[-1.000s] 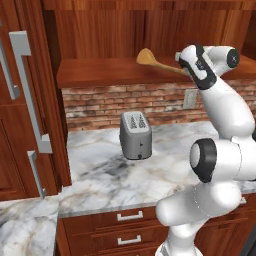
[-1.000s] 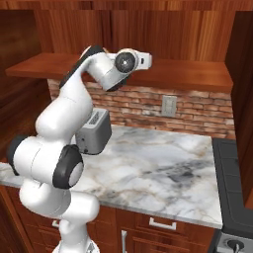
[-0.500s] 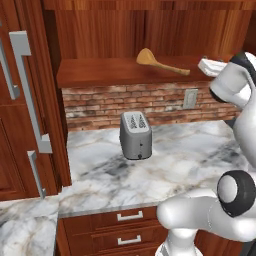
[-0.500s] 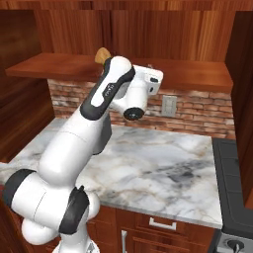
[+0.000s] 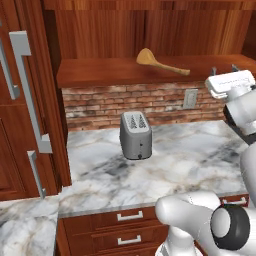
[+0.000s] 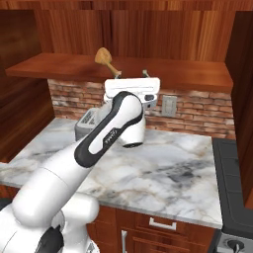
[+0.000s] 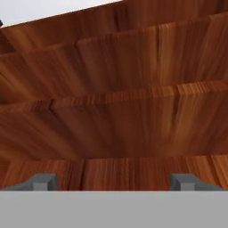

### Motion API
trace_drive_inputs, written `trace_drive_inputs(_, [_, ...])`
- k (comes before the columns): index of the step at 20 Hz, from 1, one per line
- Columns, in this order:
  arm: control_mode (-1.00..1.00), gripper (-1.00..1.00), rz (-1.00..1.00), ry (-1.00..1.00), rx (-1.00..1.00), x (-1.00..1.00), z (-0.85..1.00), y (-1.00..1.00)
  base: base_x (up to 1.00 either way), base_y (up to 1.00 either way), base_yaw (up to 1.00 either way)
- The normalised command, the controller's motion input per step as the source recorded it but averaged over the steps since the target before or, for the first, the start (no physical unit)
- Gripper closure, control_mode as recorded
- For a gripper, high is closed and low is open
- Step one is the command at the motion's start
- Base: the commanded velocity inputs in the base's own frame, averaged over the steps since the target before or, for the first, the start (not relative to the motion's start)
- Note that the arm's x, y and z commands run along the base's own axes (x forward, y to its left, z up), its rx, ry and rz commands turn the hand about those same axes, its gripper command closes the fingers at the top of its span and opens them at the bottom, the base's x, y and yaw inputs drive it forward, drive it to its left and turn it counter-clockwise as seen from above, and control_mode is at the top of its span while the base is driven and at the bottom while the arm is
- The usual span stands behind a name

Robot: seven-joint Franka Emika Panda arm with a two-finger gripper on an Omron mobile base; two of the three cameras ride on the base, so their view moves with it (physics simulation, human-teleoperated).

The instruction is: Organize the utensils by type. Pick up the wooden spoons from the counter and place them in the open cabinet. Then pick up the metallic utensils from the counter and place them in the open drawer.

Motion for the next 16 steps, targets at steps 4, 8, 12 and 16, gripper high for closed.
trace_drive_inputs(4, [-1.00, -1.00, 0.00, -0.21, -0.59, -1.00, 0.00, 0.00, 0.00, 0.00, 0.00])
trace_drive_inputs(8, [-1.00, -1.00, 0.02, -0.22, -0.63, -1.00, 0.00, 0.00, 0.00, 0.00, 0.00])
trace_drive_inputs(12, [-1.00, -1.00, 0.03, -0.20, -0.73, -1.00, -0.05, 0.00, 0.00, 0.00, 0.00])
trace_drive_inputs(16, [-1.00, -1.00, 0.02, -0.19, -0.87, -1.00, -0.48, 0.17, 0.00, 0.00, 0.00])
